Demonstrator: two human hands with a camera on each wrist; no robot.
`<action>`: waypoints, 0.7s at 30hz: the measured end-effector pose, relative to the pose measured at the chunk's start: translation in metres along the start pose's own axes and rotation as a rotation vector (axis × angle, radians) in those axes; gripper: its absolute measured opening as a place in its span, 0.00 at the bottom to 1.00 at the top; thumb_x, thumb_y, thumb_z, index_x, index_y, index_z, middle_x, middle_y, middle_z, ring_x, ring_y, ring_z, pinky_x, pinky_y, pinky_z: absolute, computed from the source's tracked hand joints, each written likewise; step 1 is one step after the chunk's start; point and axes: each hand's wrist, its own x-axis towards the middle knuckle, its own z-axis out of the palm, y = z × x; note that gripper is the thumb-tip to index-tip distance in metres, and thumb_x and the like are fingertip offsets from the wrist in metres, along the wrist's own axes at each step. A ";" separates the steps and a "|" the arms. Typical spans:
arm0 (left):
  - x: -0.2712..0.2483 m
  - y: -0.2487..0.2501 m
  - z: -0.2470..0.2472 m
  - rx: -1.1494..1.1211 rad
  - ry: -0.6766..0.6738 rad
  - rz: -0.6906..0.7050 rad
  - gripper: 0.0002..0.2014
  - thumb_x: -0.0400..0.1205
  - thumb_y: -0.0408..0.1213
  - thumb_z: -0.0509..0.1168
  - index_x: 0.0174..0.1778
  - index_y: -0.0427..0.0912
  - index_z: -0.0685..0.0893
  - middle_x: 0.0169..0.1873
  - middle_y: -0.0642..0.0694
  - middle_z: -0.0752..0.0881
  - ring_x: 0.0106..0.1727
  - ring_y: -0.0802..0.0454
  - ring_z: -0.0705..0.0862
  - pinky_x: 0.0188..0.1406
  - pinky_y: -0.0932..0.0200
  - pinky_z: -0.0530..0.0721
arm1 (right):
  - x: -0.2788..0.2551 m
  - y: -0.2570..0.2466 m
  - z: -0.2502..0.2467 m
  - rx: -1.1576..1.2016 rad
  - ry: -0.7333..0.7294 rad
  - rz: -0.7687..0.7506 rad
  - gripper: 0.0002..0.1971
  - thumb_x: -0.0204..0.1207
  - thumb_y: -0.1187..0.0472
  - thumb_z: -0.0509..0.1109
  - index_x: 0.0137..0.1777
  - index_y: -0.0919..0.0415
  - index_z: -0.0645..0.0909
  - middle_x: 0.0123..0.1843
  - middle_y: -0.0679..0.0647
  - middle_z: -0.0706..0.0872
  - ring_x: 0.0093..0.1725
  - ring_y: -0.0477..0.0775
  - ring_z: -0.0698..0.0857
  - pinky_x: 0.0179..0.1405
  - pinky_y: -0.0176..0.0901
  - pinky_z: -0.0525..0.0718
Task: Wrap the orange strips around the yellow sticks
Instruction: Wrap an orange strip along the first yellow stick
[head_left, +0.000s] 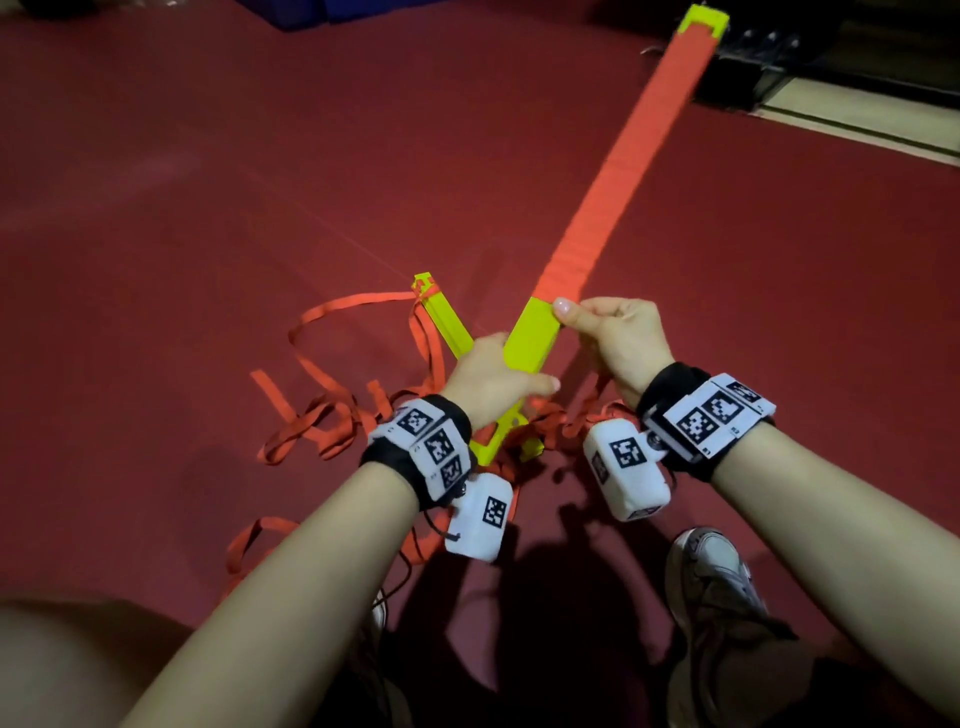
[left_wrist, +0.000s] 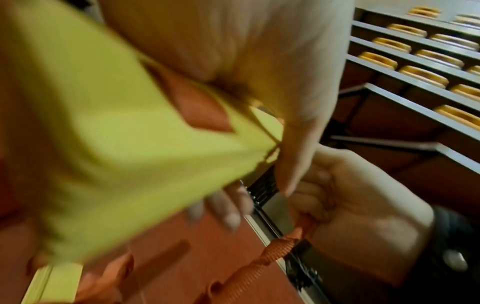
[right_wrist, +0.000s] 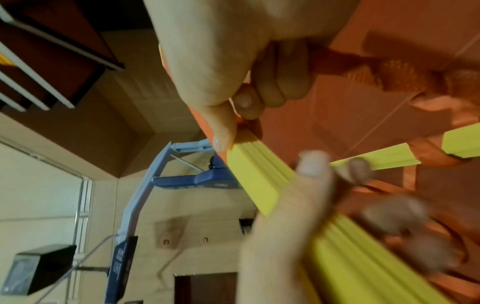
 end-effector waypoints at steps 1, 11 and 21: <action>-0.003 -0.001 0.000 -0.095 -0.122 -0.069 0.11 0.75 0.32 0.78 0.49 0.40 0.85 0.35 0.42 0.89 0.35 0.41 0.89 0.38 0.48 0.91 | 0.001 -0.002 -0.001 0.013 -0.005 -0.007 0.17 0.75 0.57 0.81 0.42 0.74 0.84 0.19 0.49 0.66 0.18 0.46 0.58 0.18 0.35 0.55; -0.003 -0.018 -0.004 0.279 0.278 0.086 0.18 0.73 0.58 0.79 0.41 0.50 0.81 0.32 0.51 0.88 0.35 0.44 0.88 0.39 0.49 0.85 | 0.008 -0.018 -0.010 -0.250 -0.151 0.047 0.09 0.80 0.77 0.61 0.47 0.71 0.83 0.30 0.61 0.88 0.15 0.49 0.73 0.14 0.36 0.73; -0.014 -0.015 0.025 0.904 0.388 0.216 0.29 0.86 0.42 0.59 0.83 0.38 0.64 0.64 0.34 0.79 0.64 0.31 0.80 0.56 0.39 0.75 | -0.004 -0.028 0.008 -0.385 -0.069 -0.030 0.17 0.76 0.54 0.71 0.27 0.59 0.84 0.32 0.57 0.92 0.19 0.42 0.73 0.27 0.40 0.68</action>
